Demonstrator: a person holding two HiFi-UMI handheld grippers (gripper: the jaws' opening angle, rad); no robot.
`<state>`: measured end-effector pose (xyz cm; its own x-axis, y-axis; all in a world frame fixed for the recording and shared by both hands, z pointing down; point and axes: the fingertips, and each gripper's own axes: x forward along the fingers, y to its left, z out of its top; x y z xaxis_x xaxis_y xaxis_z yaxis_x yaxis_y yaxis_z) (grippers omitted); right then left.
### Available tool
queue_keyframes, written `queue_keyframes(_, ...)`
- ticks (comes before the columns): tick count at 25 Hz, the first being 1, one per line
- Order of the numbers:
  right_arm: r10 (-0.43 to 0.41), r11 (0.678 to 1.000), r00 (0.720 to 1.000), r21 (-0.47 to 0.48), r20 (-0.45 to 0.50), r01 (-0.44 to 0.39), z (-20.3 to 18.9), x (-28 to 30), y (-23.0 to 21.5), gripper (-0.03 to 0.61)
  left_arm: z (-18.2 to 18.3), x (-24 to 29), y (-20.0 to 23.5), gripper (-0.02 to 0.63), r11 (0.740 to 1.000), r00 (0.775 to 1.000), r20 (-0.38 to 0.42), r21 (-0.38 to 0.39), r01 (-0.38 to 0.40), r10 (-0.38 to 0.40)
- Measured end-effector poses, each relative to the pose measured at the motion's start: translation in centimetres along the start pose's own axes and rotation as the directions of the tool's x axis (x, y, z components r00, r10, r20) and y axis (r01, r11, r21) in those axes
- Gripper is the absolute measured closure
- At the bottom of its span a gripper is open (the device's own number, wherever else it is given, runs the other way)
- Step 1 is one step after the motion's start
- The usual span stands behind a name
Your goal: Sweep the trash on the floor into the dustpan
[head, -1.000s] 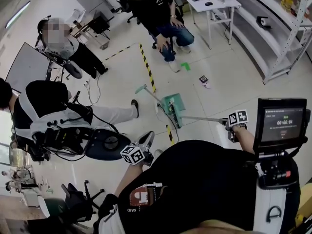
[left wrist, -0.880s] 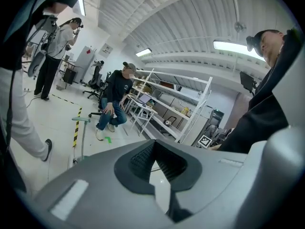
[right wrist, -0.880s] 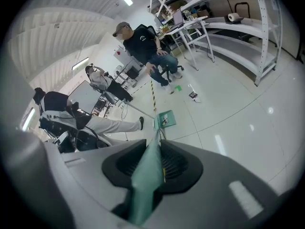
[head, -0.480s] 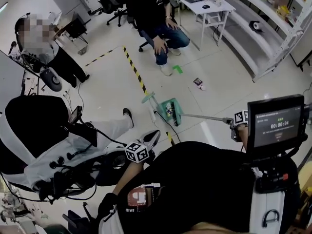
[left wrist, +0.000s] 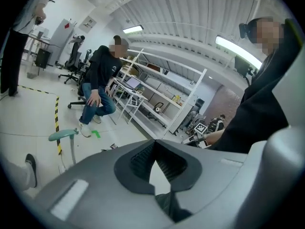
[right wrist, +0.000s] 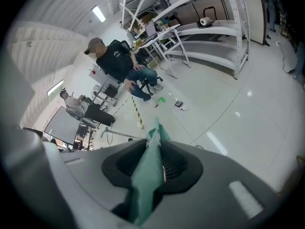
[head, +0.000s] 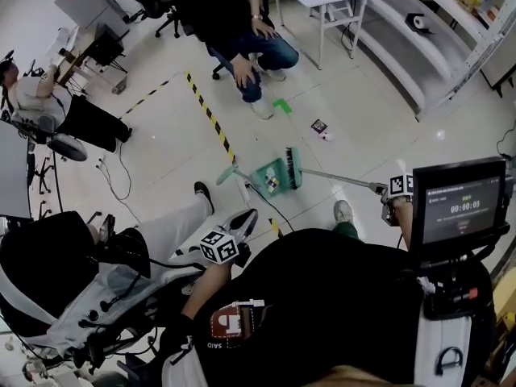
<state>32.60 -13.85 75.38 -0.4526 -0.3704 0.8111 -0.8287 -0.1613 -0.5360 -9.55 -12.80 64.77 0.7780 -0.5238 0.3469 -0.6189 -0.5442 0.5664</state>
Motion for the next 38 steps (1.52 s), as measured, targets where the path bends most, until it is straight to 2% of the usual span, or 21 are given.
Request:
queue_keyframes(2, 0.010, 1.000, 1.000, -0.024, -0.008, -0.010, 2.5, 1.0, -2.4, 0.491, 0.7, 1.8, 0.5, 0.614, 0.998, 0.998, -0.006, -0.009, -0.055, 0.055)
queue_keyframes(4, 0.026, 0.997, 0.999, -0.076, -0.038, -0.029, 6.7, 1.7, -4.9, 0.491, 2.2, 4.7, -0.2, 0.614, 0.994, 0.995, 0.001, -0.047, -0.100, 0.100)
queue_keyframes(7, 0.039, 0.988, 0.997, -0.144, -0.073, -0.050, 12.5, 2.5, -7.4, 0.491, 4.0, 8.8, -1.8, 0.614, 0.992, 0.993, -0.015, -0.051, -0.119, 0.119)
queue_keyframes(10, 0.021, 0.988, 0.999, -0.151, -0.045, -0.027, 16.7, 2.9, -9.2, 0.491, 4.9, 10.9, -1.8, 0.614, 0.992, 0.994, -0.020, -0.052, -0.112, 0.111)
queue_keyframes(13, -0.032, 0.988, 0.999, -0.149, 0.012, 0.033, 19.8, 2.6, -10.0, 0.491, 4.2, 10.8, 0.0, 0.614, 0.994, 0.996, -0.031, -0.060, -0.087, 0.085)
queue_keyframes(16, -0.116, 0.982, 0.991, -0.144, 0.059, 0.123, 21.5, 2.0, -9.4, 0.491, 2.4, 8.8, 2.7, 0.614, 0.997, 0.996, -0.074, -0.056, -0.061, 0.057)
queue_keyframes(19, -0.211, 0.966, 0.973, -0.131, 0.096, 0.223, 23.4, 1.4, -8.8, 0.491, 1.8, 6.9, 5.5, 0.614, 0.998, 0.994, -0.101, -0.043, -0.045, 0.040)
queue_keyframes(23, -0.308, 0.938, 0.947, -0.136, 0.088, 0.318, 25.3, 2.1, -9.6, 0.491, 0.4, 4.8, 6.3, 0.614, 0.994, 0.995, -0.088, -0.088, -0.058, 0.050)
queue_keyframes(30, -0.415, 0.873, 0.908, -0.253, 0.058, 0.416, 28.6, 6.4, -12.5, 0.491, -3.1, 4.4, 6.0, 0.614, 0.980, 0.988, -0.127, -0.165, -0.109, 0.088)
queue_keyframes(34, -0.490, 0.800, 0.870, -0.374, 0.046, 0.470, 29.0, 9.6, -12.9, 0.491, -4.3, 4.0, 6.2, 0.614, 0.976, 0.983, -0.155, -0.178, -0.125, 0.098)
queue_keyframes(38, -0.546, 0.724, 0.837, -0.486, 0.031, 0.490, 26.9, 14.2, -11.8, 0.491, -5.9, 3.3, 7.2, 0.614, 0.973, 0.981, -0.164, -0.184, -0.138, 0.108)
